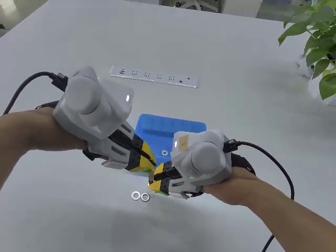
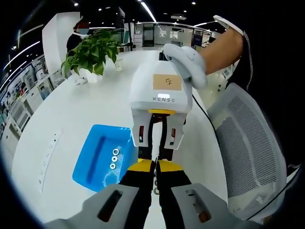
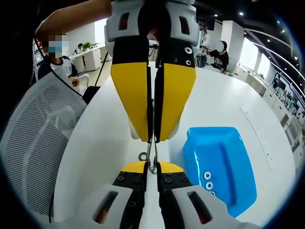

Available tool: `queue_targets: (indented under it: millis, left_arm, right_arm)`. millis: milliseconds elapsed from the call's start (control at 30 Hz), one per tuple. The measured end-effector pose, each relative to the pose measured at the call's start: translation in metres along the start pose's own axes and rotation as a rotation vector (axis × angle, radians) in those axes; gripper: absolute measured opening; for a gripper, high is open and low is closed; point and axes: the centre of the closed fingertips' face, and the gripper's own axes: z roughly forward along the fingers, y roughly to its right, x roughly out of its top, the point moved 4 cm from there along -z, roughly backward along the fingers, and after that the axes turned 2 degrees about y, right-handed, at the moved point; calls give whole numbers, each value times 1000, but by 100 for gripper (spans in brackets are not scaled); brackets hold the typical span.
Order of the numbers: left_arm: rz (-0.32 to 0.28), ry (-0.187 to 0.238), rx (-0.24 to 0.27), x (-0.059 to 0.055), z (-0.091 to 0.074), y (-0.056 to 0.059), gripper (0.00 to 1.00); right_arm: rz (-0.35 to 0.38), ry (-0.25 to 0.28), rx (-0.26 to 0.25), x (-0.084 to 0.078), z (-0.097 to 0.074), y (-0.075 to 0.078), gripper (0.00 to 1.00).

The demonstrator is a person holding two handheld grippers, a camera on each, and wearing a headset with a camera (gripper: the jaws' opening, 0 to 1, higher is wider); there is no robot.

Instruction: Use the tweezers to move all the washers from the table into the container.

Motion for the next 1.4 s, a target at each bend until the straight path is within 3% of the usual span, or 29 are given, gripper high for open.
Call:
queue_targets:
  millis: [700,1000,1400]
  left_arm:
    - [65,19,16,33,-24,-5,5]
    - [104,17,25,49,-31,-18,5]
    - [144,28,47,57,-31,-41,5]
  right_arm:
    - [-33,4,-57,29,-30,11,9]
    - [-41,18,-92,37,-43,27,9]
    - [-39,37,-130,38,-49,53,9]
